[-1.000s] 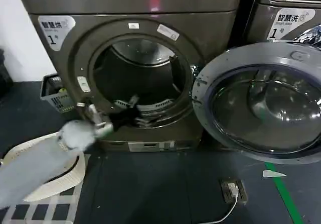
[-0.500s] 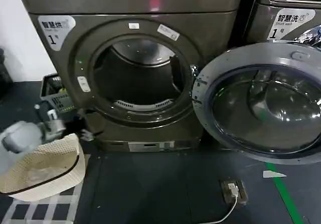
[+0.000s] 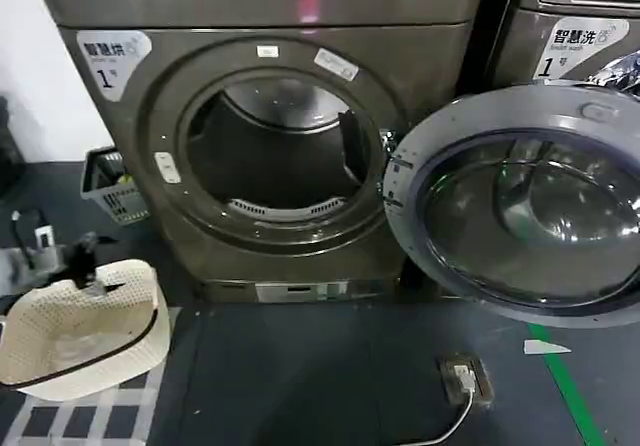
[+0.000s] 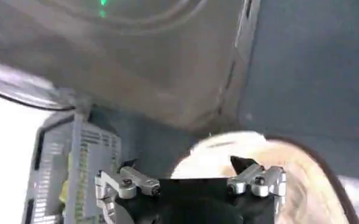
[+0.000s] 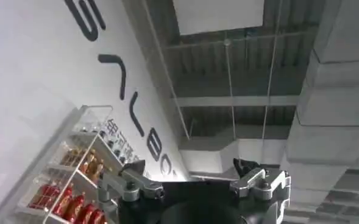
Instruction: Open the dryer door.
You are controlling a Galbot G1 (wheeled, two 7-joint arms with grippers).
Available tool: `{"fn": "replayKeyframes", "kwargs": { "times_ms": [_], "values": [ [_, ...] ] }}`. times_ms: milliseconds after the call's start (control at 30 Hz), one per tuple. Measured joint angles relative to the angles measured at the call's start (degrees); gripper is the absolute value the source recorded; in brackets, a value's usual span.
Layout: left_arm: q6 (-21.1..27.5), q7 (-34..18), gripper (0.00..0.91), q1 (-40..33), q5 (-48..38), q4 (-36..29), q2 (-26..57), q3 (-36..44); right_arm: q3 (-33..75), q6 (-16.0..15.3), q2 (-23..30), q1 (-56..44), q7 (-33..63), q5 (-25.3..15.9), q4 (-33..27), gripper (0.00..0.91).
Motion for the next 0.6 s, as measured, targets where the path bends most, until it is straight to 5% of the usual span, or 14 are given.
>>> {"fn": "replayKeyframes", "kwargs": {
  "times_ms": [600],
  "values": [
    [-3.1, 6.2, 0.907, 0.9, 6.4, 2.3, 5.2, 0.0, -1.4, 0.5, 0.7, 1.8, 0.0, -0.5, -1.1, 0.907]
  ]
}}
